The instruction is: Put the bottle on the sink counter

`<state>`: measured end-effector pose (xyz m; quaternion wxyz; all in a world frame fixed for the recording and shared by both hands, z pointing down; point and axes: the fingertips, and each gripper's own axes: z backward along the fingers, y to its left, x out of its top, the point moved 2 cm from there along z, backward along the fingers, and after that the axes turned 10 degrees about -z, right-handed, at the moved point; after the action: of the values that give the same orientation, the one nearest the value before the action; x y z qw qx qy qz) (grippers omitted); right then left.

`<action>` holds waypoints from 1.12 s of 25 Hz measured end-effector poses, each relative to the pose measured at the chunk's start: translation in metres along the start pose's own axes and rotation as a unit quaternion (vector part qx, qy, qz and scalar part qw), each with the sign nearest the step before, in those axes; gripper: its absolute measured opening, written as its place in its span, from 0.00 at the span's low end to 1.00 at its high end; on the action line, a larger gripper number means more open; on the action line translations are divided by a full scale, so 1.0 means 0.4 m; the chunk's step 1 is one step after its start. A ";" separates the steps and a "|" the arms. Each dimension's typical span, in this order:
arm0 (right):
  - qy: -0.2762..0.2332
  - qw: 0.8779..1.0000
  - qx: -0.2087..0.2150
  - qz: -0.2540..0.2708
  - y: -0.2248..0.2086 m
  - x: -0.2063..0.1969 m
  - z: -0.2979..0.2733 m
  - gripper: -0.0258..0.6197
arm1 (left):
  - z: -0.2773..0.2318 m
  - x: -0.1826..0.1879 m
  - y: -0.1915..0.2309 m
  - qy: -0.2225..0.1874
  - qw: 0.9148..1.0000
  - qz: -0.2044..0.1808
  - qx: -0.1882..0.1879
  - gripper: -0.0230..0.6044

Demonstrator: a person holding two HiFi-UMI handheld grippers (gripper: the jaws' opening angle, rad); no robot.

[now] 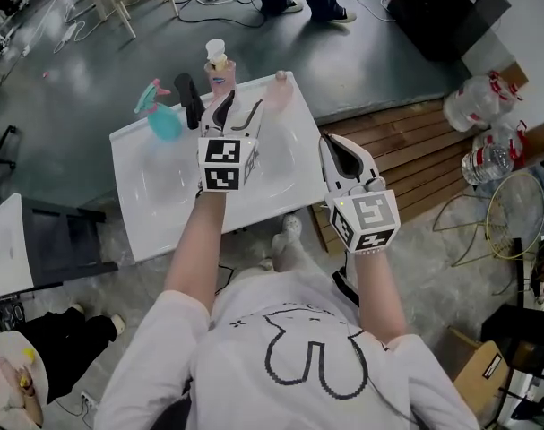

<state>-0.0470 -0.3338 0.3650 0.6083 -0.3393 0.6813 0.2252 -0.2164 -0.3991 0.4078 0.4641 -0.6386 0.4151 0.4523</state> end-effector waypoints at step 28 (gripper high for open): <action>-0.038 0.998 -0.030 0.051 0.097 0.085 0.186 0.08 | 0.373 0.150 0.041 -0.105 0.993 -0.038 0.024 0.05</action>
<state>-0.0263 -0.2605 0.3157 0.6112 -0.3139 0.6666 0.2891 -0.2458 -0.2648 0.3226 0.5372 -0.5916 0.3499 0.4889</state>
